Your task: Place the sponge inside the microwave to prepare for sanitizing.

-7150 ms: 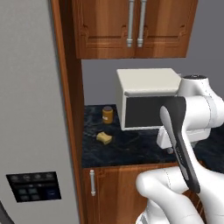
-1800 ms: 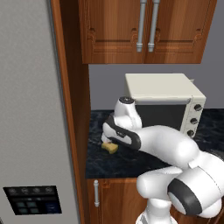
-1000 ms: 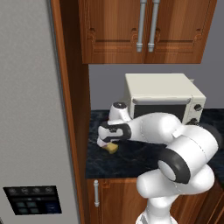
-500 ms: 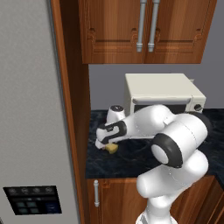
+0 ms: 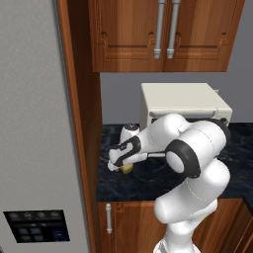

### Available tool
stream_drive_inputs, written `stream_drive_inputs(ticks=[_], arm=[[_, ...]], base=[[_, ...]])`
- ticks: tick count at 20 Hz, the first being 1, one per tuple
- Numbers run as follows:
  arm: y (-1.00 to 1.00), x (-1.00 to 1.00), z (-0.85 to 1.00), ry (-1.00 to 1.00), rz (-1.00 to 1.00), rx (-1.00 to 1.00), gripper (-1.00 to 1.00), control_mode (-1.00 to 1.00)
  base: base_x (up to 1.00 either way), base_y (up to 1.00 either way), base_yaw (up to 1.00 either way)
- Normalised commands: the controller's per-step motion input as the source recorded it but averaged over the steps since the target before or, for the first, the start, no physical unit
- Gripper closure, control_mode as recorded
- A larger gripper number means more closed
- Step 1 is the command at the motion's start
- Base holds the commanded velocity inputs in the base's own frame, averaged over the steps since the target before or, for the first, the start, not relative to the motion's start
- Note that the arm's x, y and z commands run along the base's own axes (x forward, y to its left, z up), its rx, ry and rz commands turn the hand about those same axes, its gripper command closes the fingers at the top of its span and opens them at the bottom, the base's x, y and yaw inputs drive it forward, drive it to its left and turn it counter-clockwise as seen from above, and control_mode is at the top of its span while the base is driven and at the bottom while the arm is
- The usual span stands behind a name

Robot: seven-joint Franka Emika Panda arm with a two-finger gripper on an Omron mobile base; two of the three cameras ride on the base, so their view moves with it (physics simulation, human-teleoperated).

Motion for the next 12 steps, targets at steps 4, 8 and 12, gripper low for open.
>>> stream_drive_inputs(ticks=[4, 8, 12], arm=[[0.0, 0.05, -0.17, -0.01, 0.0, 0.0, -1.0, -1.0], [0.01, 0.0, -0.07, 0.0, 0.0, 0.0, 1.0, -1.0], [0.0, 0.0, 0.0, 0.0, 0.0, 0.0, 1.0, -1.0]], base=[[0.0, 0.0, 0.0], [0.0, 0.0, 0.0], [0.0, 0.0, 0.0]])
